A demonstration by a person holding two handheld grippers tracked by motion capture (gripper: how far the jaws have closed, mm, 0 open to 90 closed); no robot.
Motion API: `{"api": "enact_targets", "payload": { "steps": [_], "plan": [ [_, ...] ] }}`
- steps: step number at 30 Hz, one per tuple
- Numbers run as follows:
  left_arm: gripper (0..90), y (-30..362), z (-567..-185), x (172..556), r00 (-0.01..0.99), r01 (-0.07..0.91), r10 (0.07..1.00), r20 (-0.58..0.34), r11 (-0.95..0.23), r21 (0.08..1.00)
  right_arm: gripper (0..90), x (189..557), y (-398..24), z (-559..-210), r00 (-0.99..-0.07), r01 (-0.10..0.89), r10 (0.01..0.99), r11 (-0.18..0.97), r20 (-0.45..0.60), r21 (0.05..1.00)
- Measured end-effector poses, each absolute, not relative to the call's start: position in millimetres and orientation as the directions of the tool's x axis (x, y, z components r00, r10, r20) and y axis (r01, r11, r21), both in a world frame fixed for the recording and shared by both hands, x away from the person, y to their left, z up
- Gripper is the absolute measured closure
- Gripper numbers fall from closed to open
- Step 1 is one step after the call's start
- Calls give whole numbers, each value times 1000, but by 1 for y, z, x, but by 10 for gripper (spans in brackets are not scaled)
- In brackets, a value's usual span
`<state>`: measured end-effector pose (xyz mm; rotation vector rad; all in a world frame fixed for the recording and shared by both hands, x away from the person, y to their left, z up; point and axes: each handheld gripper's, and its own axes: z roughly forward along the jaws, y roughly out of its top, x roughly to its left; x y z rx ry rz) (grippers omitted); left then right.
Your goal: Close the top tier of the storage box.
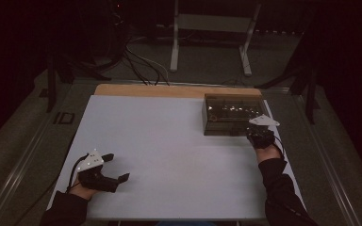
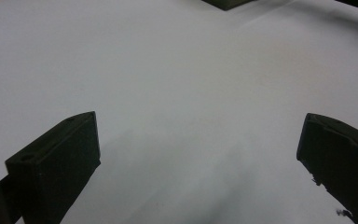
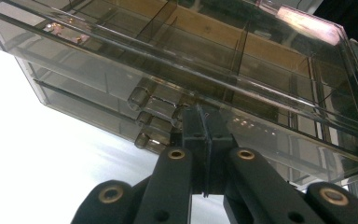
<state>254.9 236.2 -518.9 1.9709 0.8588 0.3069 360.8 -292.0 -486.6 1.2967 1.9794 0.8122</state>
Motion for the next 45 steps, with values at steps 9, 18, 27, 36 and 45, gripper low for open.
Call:
{"api": "enact_targets", "payload": {
  "steps": [9,18,27,36,45],
  "plan": [
    [9,236,-519,255,724,447,679,-124,-324,834,900,366,-292,-487,-316,547,934,323,-167,772],
    [9,236,-519,255,724,446,679,-124,-324,834,900,371,-291,-486,-315,550,935,321,-164,771],
    [9,236,-519,255,725,445,678,-122,-325,834,900,373,-291,-484,-318,548,933,325,-167,771],
    [9,235,-519,255,725,445,678,-123,-325,834,900,372,-291,-484,-317,552,934,323,-165,769],
    [9,236,-519,255,724,445,678,-122,-325,834,900,370,-291,-483,-317,548,934,320,-162,772]
  ]
}}
